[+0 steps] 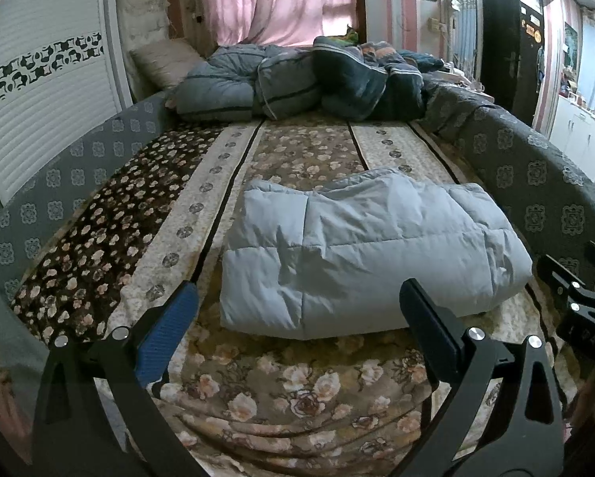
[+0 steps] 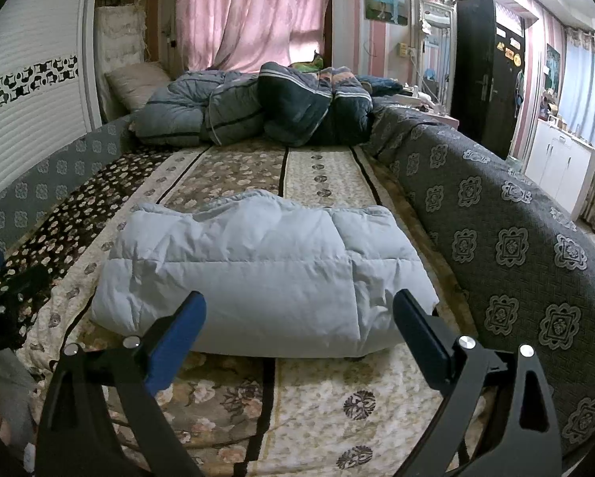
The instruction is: Fold large clothes
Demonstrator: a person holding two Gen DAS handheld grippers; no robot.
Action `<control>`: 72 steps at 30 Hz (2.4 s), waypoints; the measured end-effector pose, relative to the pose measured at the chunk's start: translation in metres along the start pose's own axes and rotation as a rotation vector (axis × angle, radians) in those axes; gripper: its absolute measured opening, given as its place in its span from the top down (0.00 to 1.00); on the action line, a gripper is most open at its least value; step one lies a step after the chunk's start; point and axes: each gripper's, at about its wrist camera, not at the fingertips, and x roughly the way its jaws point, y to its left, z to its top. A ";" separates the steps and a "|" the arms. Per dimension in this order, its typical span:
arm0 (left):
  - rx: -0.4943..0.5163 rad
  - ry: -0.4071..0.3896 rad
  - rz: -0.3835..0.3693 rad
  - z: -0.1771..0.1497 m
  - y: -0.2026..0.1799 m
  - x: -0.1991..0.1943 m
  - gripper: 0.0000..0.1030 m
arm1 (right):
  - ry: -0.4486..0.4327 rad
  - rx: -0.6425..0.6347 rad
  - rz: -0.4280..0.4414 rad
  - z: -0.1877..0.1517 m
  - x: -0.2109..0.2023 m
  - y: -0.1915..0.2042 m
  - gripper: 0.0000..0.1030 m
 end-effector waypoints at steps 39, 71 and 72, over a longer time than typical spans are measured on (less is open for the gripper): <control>-0.006 0.024 -0.007 0.002 -0.001 0.003 0.03 | 0.007 -0.005 -0.010 0.005 -0.003 0.009 0.08; 0.011 0.020 -0.004 0.000 -0.003 0.005 0.03 | 0.005 0.003 -0.026 0.004 0.002 0.003 0.08; 0.011 0.019 -0.004 0.000 -0.003 0.005 0.03 | 0.005 0.003 -0.025 0.004 0.003 0.002 0.08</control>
